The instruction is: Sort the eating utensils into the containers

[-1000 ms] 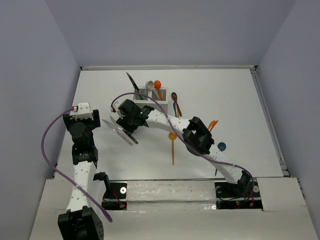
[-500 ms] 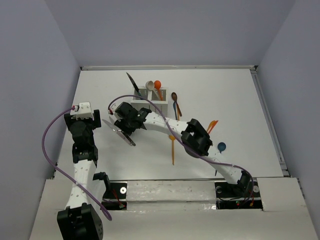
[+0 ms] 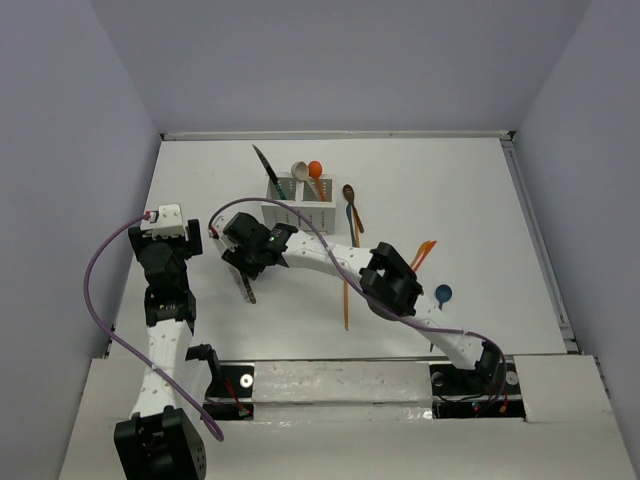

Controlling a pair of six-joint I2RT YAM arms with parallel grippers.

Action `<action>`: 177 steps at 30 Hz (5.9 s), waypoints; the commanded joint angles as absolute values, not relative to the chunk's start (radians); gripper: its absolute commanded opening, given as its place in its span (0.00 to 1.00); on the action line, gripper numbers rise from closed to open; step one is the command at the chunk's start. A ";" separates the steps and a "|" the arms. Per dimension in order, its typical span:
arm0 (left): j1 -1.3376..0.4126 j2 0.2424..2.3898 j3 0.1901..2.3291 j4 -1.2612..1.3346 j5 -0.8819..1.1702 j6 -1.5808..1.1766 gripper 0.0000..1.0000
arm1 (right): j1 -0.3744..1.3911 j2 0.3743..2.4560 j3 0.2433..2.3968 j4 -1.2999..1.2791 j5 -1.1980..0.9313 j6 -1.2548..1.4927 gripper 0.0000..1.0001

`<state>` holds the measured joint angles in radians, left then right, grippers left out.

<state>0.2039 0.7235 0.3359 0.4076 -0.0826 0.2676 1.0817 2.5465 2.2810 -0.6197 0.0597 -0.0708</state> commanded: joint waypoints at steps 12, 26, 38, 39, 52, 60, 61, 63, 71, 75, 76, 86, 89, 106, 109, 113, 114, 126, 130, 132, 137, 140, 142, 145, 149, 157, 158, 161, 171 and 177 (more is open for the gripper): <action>0.207 0.706 0.334 0.469 -0.086 0.272 0.99 | 1.106 2.459 2.344 -0.571 0.063 -0.008 0.50; 0.207 0.704 0.333 0.469 -0.080 0.273 0.99 | 1.115 2.543 2.378 -0.569 0.093 -0.005 0.55; 0.207 0.701 0.331 0.471 -0.078 0.273 0.99 | 1.115 2.622 2.453 -0.618 0.081 -0.055 0.53; 0.207 0.700 0.331 0.471 -0.078 0.273 0.99 | 1.115 2.623 2.454 -0.620 0.075 -0.055 0.53; 0.207 0.698 0.327 0.476 -0.077 0.275 0.99 | 1.106 2.638 2.441 -0.635 0.117 -0.078 0.50; 0.207 0.696 0.327 0.479 -0.080 0.276 0.99 | 1.097 2.674 2.451 -0.742 0.098 -0.155 0.51; 0.207 0.698 0.327 0.480 -0.080 0.276 0.99 | 1.097 2.674 2.448 -0.768 0.092 -0.173 0.51; 0.207 0.706 0.328 0.486 -0.081 0.276 0.99 | 1.097 2.675 2.441 -0.814 0.068 -0.201 0.49; 0.207 0.695 0.324 0.491 -0.094 0.279 0.99 | 1.097 2.568 2.287 -0.865 0.120 -0.210 0.15; 0.207 0.680 0.324 0.482 -0.092 0.279 0.99 | 1.097 2.498 2.185 -0.867 0.152 -0.186 0.09; 0.207 0.677 0.324 0.482 -0.092 0.281 0.99 | 1.097 2.484 2.154 -0.867 0.149 -0.183 0.08; 0.207 0.672 0.322 0.477 -0.086 0.282 0.99 | 1.097 2.388 2.051 -1.026 0.106 -0.195 0.28; 0.207 0.675 0.325 0.477 -0.086 0.282 0.99 | 1.097 2.405 2.081 -1.040 0.100 -0.199 0.34; 0.207 0.673 0.325 0.477 -0.075 0.279 0.99 | 1.078 2.517 2.224 -1.077 0.087 -0.193 0.00; 0.207 0.675 0.327 0.477 -0.072 0.279 0.99 | 1.078 2.439 2.145 -0.987 0.120 -0.167 0.00; 0.206 0.680 0.328 0.477 -0.078 0.278 0.99 | 1.078 2.303 2.043 -0.836 0.144 -0.124 0.00; 0.207 0.678 0.328 0.479 -0.078 0.278 0.99 | 1.078 2.249 2.025 -0.778 0.150 -0.111 0.00; 0.207 0.680 0.331 0.479 -0.086 0.275 0.99 | 1.078 2.050 1.887 -0.588 0.219 -0.057 0.00; 0.209 0.673 0.336 0.477 -0.113 0.273 0.99 | 1.078 1.976 1.829 -0.485 0.213 -0.031 0.00; 0.209 0.664 0.333 0.476 -0.126 0.278 0.99 | 1.078 1.944 1.809 -0.433 0.202 -0.025 0.00; 0.209 0.660 0.331 0.479 -0.138 0.279 0.99 | 1.078 1.882 1.813 -0.270 0.238 -0.041 0.00; 0.207 0.667 0.333 0.477 -0.129 0.278 0.99 | 1.065 1.876 1.824 -0.135 0.296 -0.081 0.00; 0.209 0.680 0.336 0.476 -0.118 0.275 0.99 | 1.030 1.878 1.827 -0.014 0.331 -0.100 0.00; 0.209 0.696 0.342 0.469 -0.109 0.273 0.99 | 0.974 1.888 1.798 0.174 0.324 -0.109 0.00; 0.207 0.707 0.345 0.468 -0.091 0.270 0.99 | 0.879 1.940 1.758 0.359 0.285 -0.129 0.00; 0.209 0.761 0.359 0.457 -0.029 0.270 0.99 | 0.839 2.095 1.793 0.457 0.222 -0.138 0.00; 0.209 0.765 0.360 0.454 -0.022 0.270 0.99 | 0.839 2.098 1.770 0.471 0.222 -0.132 0.00; 0.209 0.769 0.360 0.446 -0.008 0.275 0.99 | 0.839 2.102 1.735 0.498 0.204 -0.095 0.00; 0.209 0.788 0.365 0.445 -0.005 0.275 0.98 | 0.839 2.134 1.667 0.499 0.196 -0.064 0.00; 0.209 0.802 0.371 0.448 0.037 0.268 0.98 | 0.839 2.117 1.671 0.428 0.189 -0.068 0.38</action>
